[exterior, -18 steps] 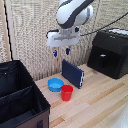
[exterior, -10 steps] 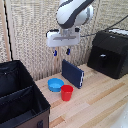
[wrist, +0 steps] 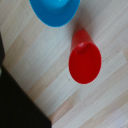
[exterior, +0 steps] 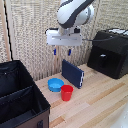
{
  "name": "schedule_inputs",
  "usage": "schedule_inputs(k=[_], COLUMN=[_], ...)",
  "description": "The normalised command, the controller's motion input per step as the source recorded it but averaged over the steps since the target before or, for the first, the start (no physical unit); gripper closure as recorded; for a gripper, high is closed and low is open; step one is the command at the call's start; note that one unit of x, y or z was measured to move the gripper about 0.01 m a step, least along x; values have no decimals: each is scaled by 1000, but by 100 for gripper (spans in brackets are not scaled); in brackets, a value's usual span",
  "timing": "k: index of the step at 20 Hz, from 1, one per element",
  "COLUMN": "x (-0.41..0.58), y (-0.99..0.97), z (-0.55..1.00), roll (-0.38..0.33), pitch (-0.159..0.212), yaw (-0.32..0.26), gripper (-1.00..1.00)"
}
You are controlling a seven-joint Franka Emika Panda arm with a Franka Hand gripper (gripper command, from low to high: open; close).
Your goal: Gently grip the air fryer handle with your gripper and kindly pull it open by sliding your gripper away from the base. Gradually bring your gripper in line with the blue bowl and gently capture it, without tightening your grip too much. Securely place the blue bowl inside the opened air fryer with a steady position. Liberate your robot's gripper, and withdraw your gripper from the proximity of the air fryer.
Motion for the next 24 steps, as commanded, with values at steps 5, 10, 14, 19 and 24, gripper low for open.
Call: schedule_inputs(k=[5, 10, 14, 19, 24], x=[54, 78, 90, 15, 10], y=[0, -5, -43, -33, -59], z=[109, 78, 31, 1, 0], roll=[-193, -283, -342, -351, -375], pitch=[0, 0, -4, -37, -102], yaw=[-266, -143, -42, -16, -1], gripper=[-100, -100, -100, -100, -100])
